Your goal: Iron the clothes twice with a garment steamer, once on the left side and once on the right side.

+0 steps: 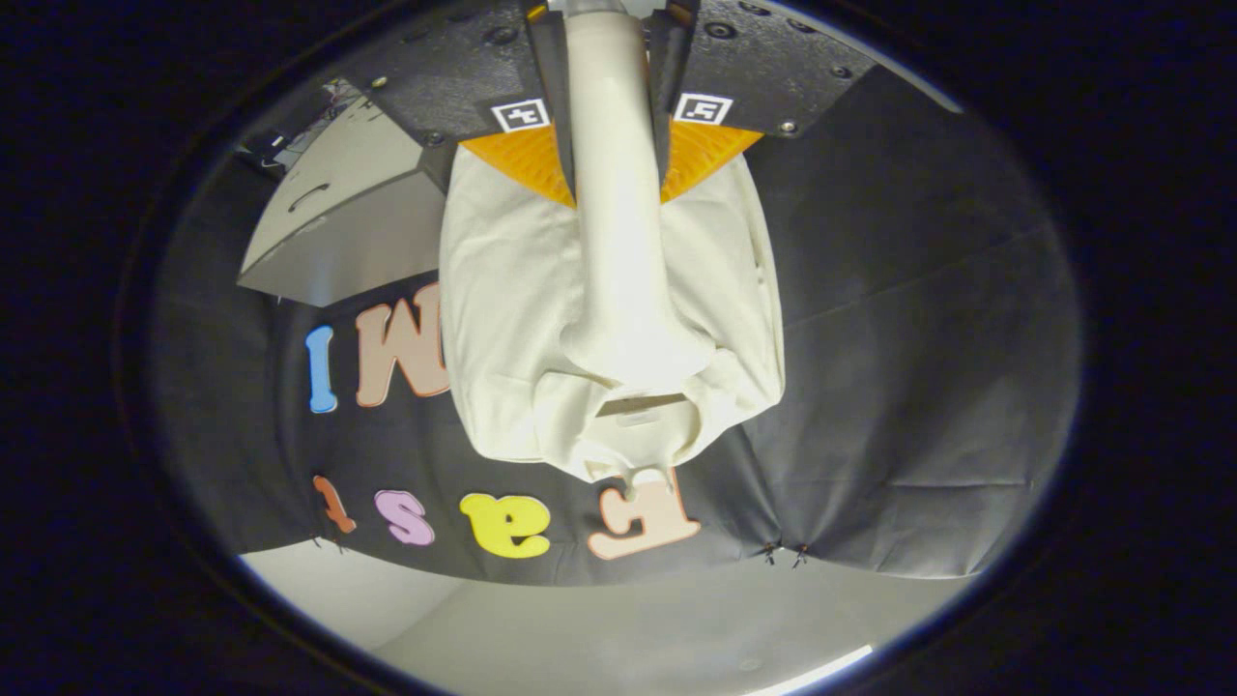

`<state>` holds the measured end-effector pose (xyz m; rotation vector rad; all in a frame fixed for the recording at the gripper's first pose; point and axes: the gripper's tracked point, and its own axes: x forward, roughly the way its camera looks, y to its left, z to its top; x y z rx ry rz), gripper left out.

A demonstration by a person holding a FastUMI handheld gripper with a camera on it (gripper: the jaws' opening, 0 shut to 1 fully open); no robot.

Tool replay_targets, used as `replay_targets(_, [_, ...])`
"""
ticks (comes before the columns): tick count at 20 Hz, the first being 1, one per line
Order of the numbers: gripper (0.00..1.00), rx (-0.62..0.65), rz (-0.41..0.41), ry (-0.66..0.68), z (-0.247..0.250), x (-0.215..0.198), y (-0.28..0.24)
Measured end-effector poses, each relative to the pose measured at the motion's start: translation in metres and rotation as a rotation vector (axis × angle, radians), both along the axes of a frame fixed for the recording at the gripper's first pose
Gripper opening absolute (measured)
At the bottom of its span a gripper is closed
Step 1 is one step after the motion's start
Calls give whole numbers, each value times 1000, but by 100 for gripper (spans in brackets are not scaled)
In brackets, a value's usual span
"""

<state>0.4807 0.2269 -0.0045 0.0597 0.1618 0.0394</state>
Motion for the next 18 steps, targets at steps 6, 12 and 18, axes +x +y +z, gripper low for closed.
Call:
replay_targets(6, [33, 11, 51, 27, -20, 49, 37])
replay_targets(12, [33, 0, 65, 122, -73, 82, 50])
replay_targets(18, [33, 6, 63, 214, -124, 95, 51])
